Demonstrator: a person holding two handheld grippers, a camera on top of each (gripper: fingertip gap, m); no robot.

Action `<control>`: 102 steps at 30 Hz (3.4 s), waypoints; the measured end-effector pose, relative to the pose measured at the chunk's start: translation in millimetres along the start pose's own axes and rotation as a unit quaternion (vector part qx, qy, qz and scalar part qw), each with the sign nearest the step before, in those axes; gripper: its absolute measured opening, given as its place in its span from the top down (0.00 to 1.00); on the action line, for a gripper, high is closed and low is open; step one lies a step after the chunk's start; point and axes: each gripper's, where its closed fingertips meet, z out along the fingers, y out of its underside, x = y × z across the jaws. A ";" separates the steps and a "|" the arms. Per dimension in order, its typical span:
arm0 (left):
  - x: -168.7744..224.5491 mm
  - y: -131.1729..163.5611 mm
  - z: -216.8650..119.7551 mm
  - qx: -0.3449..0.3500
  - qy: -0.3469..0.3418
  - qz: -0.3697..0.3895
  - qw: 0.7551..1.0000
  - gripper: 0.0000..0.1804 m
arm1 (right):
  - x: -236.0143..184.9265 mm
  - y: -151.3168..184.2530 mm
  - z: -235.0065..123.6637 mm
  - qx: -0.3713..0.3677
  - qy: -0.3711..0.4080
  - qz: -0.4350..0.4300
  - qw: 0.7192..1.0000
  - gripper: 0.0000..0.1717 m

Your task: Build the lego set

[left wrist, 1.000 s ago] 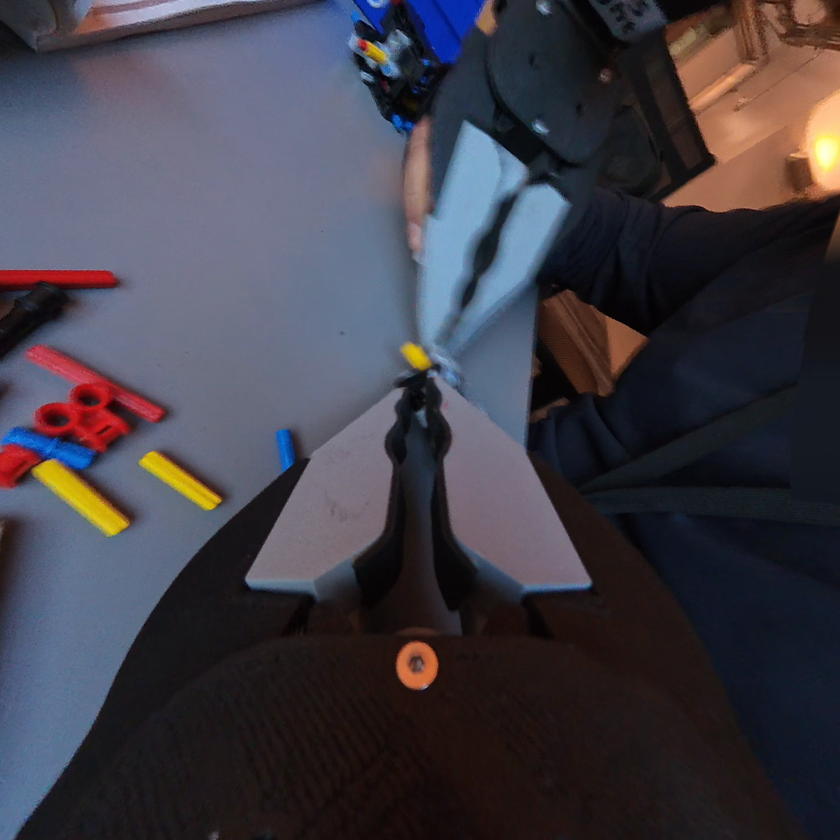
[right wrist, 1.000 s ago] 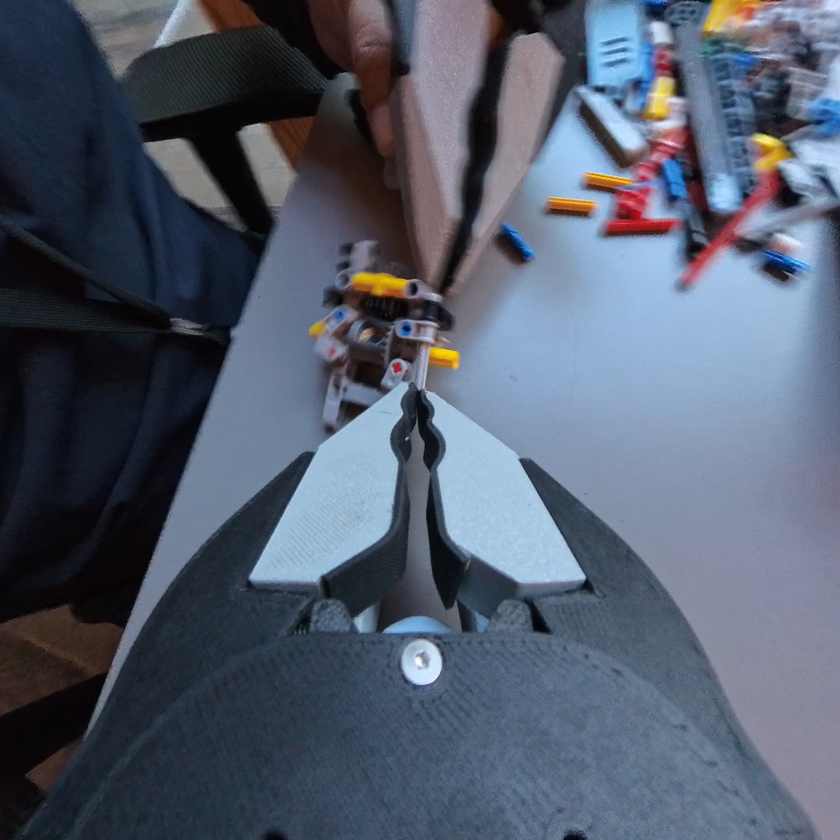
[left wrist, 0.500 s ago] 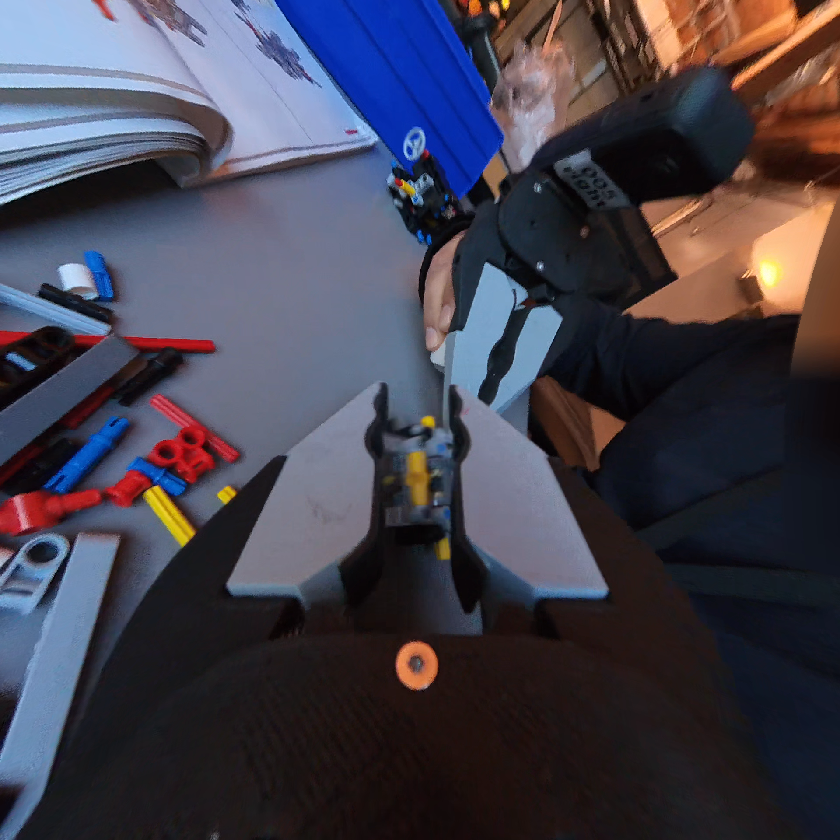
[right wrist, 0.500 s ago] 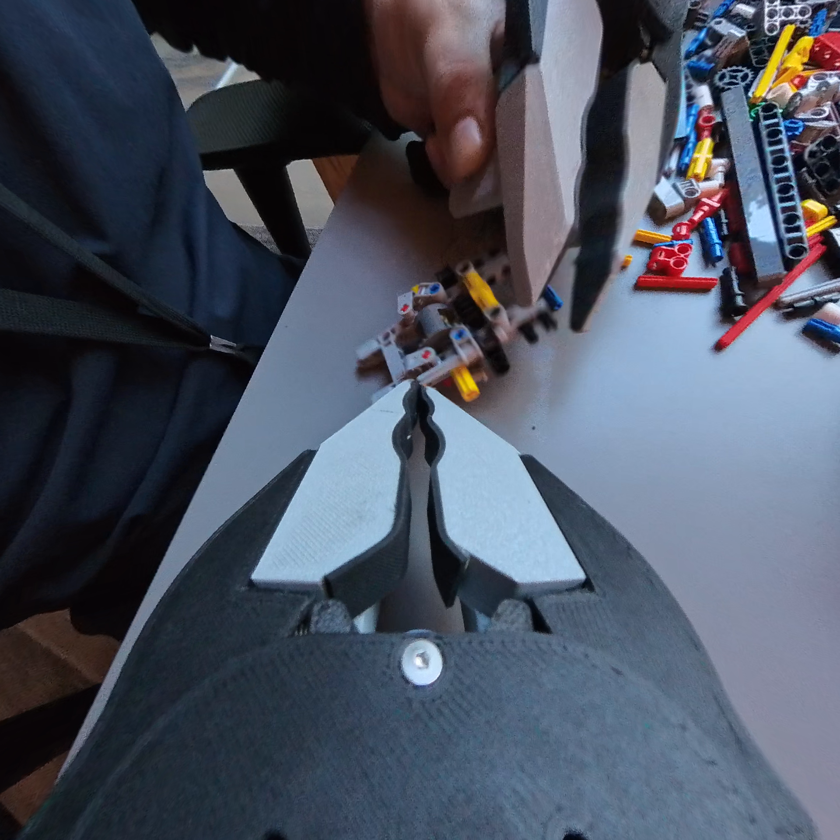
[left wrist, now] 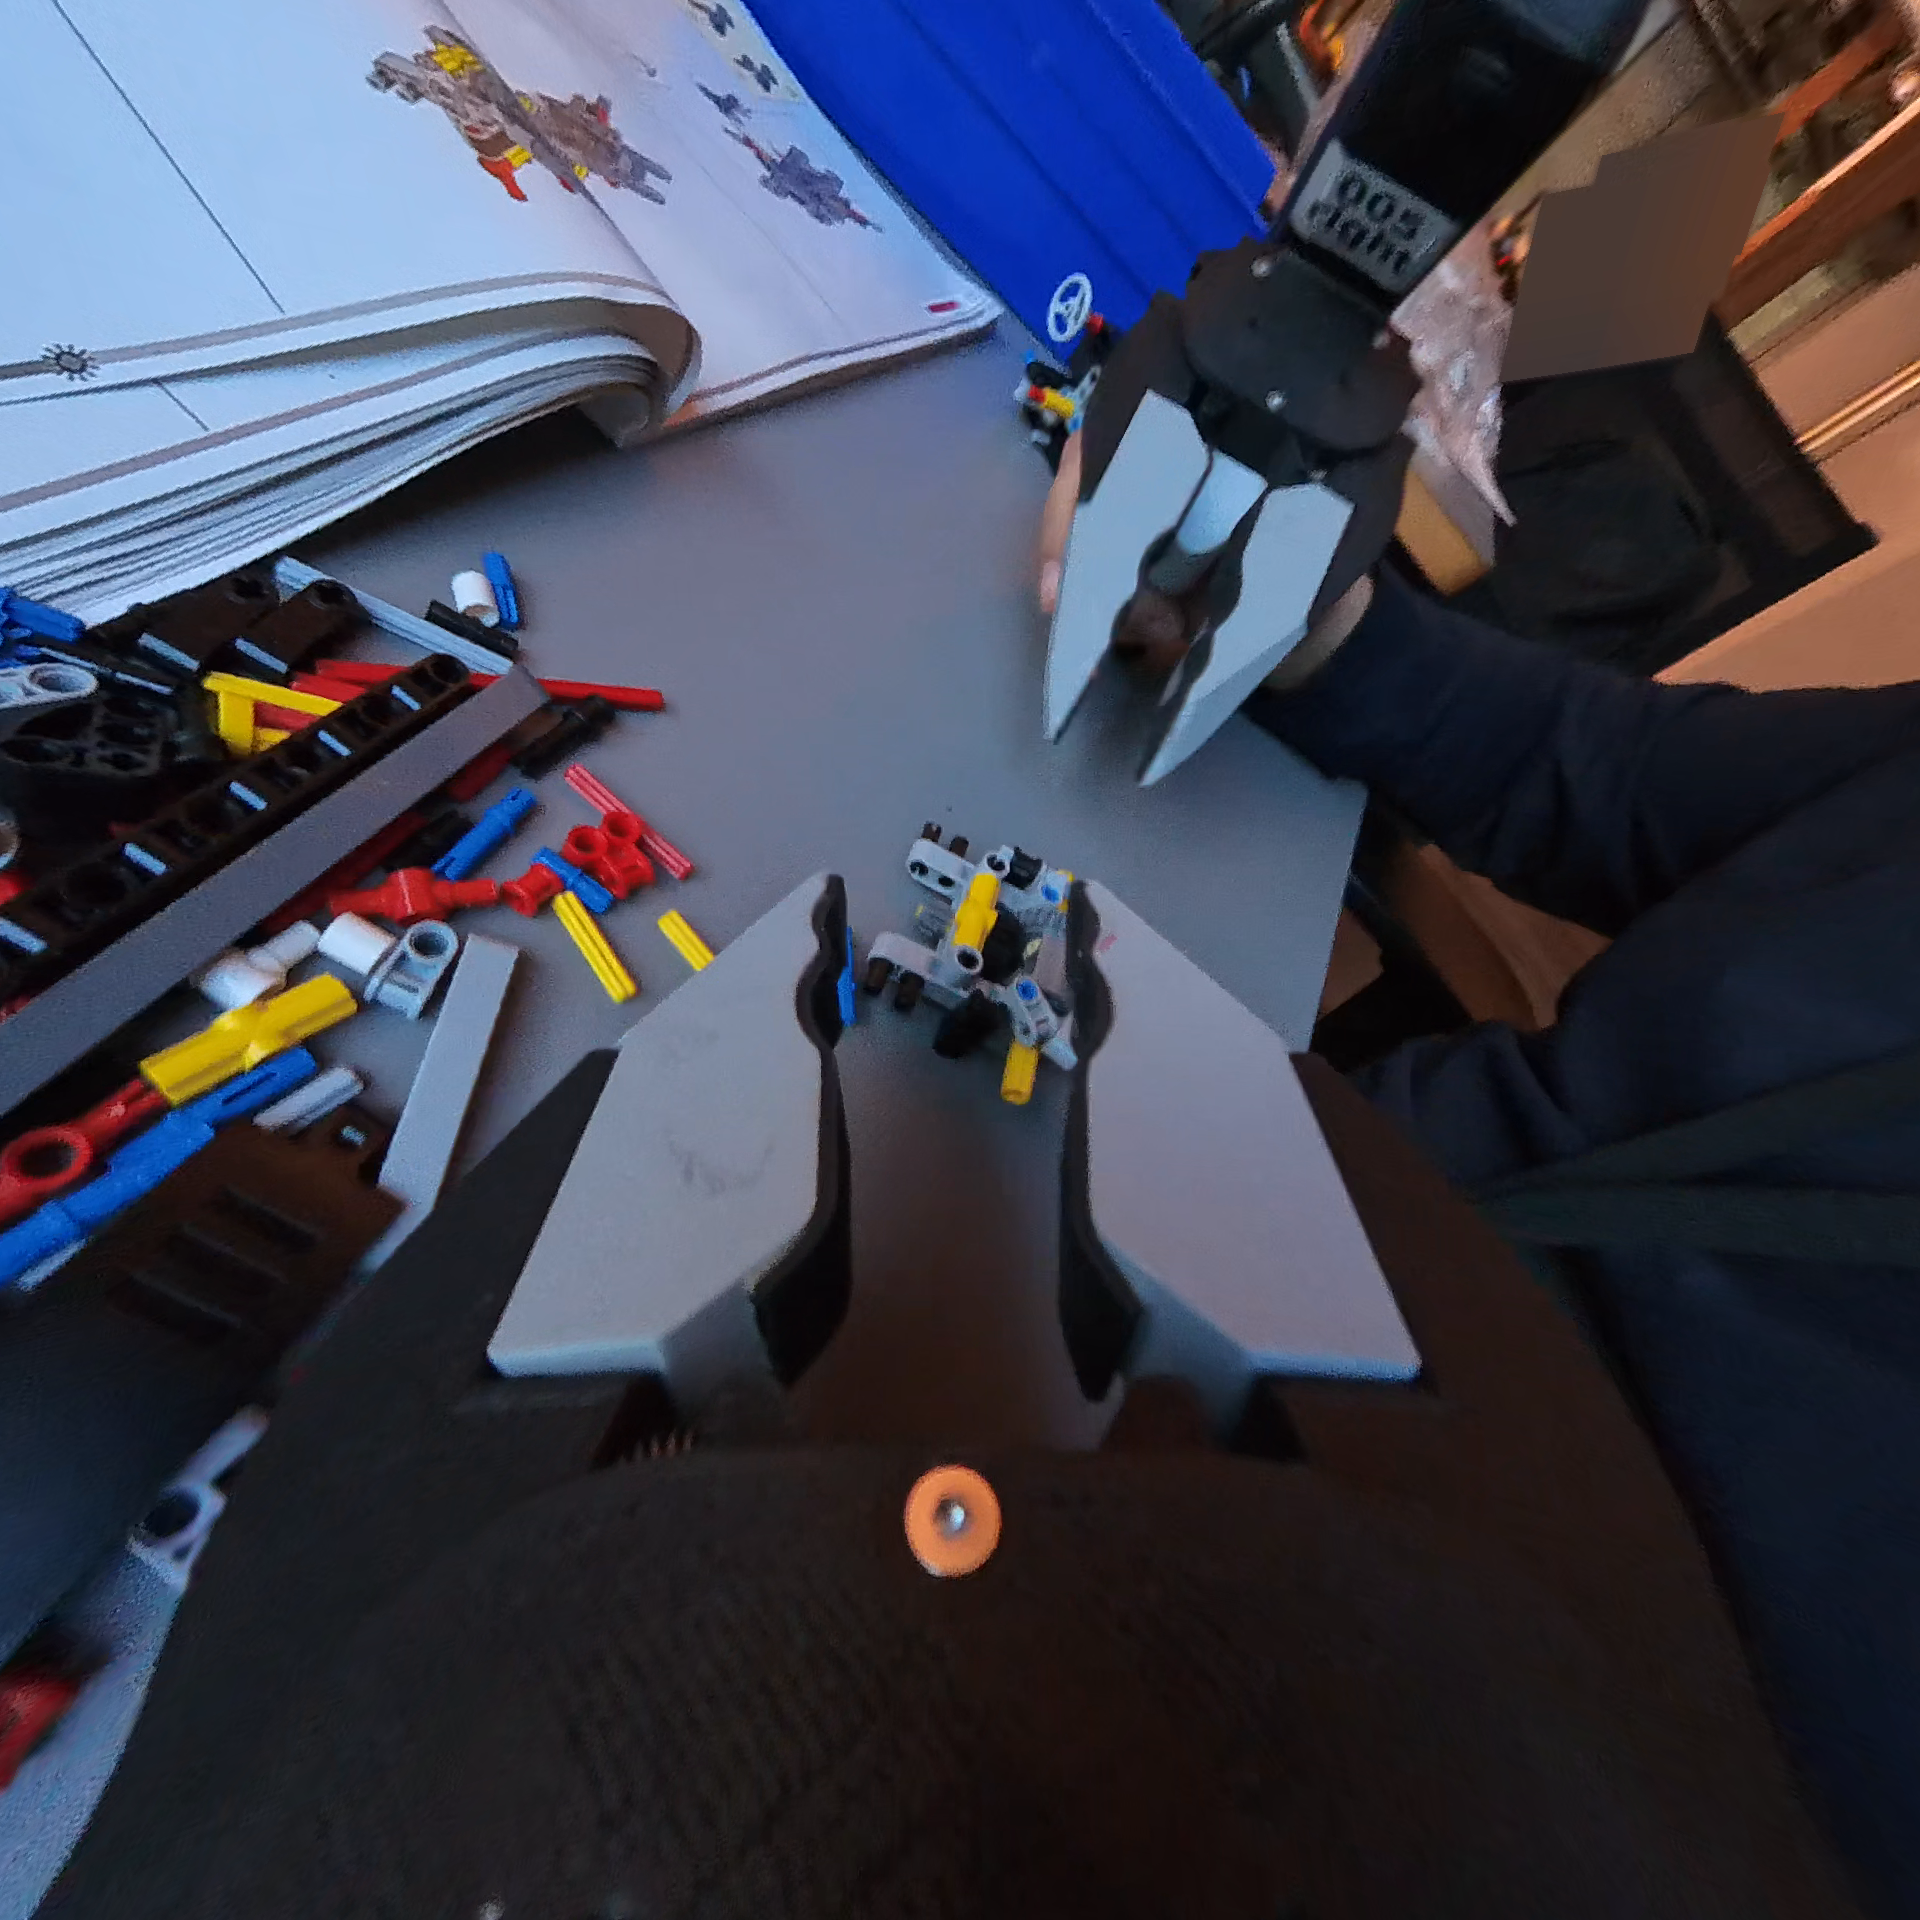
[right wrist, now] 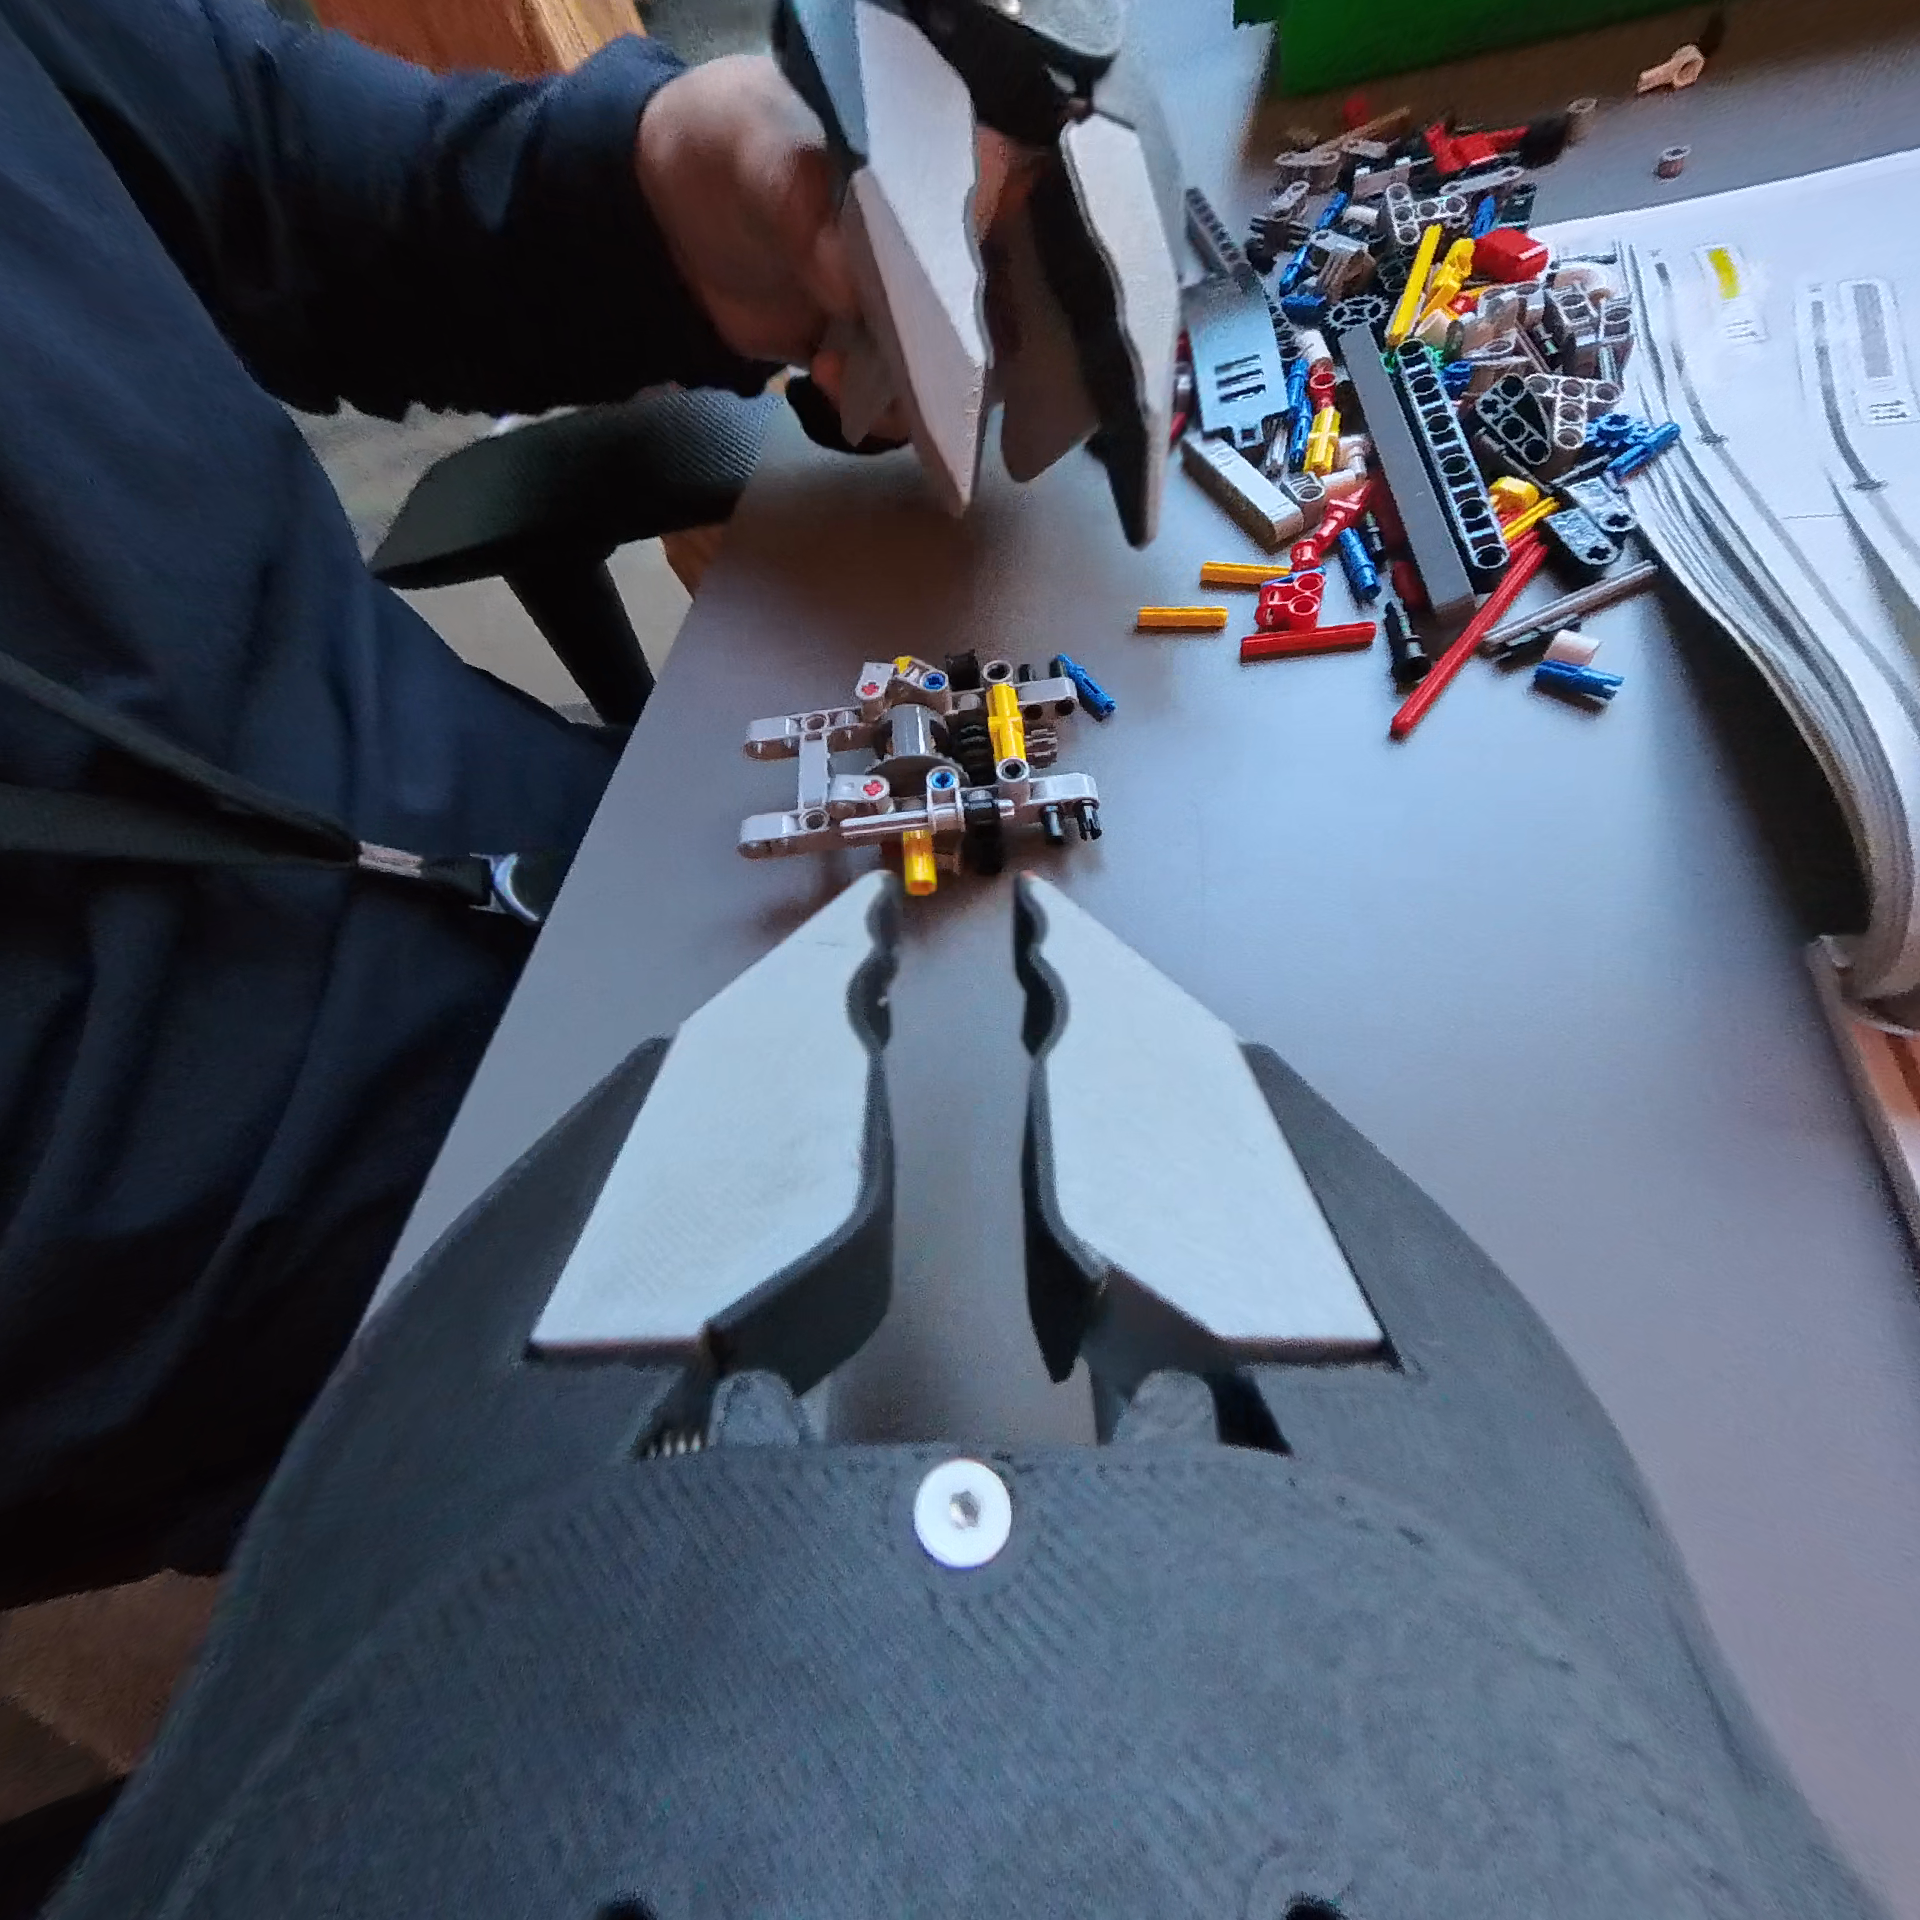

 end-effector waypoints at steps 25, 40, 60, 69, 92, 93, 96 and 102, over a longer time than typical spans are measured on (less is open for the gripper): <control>17.7 35.0 35.2 -0.093 -0.038 0.162 0.982 0.87 | -13.1 11.5 38.0 -0.077 0.013 0.002 0.997 0.79; 19.2 40.5 37.0 -0.111 -0.046 0.215 0.969 0.93 | -21.4 17.0 41.4 -0.098 0.004 -0.036 0.995 0.79; 17.6 21.3 31.5 -0.044 -0.108 0.293 0.949 0.92 | -11.0 7.1 36.1 -0.066 0.023 -0.023 0.997 0.80; 21.4 14.2 29.3 -0.015 -0.120 0.333 0.935 0.93 | -11.4 -1.4 30.2 -0.035 0.019 -0.032 0.999 0.79; 43.5 -2.0 21.4 0.079 -0.193 0.559 0.802 0.93 | -18.6 -12.4 23.5 0.007 0.031 -0.105 0.994 0.81; 44.7 -2.5 21.1 0.081 -0.199 0.569 0.794 0.93 | -18.7 -12.6 23.7 0.008 0.034 -0.111 0.993 0.81; 46.0 -3.4 20.7 0.084 -0.212 0.592 0.773 0.93 | -18.2 -12.5 23.9 0.007 0.039 -0.116 0.992 0.81; 46.9 -4.4 20.1 0.088 -0.215 0.598 0.767 0.92 | -17.6 -13.2 23.6 0.009 0.044 -0.122 0.992 0.81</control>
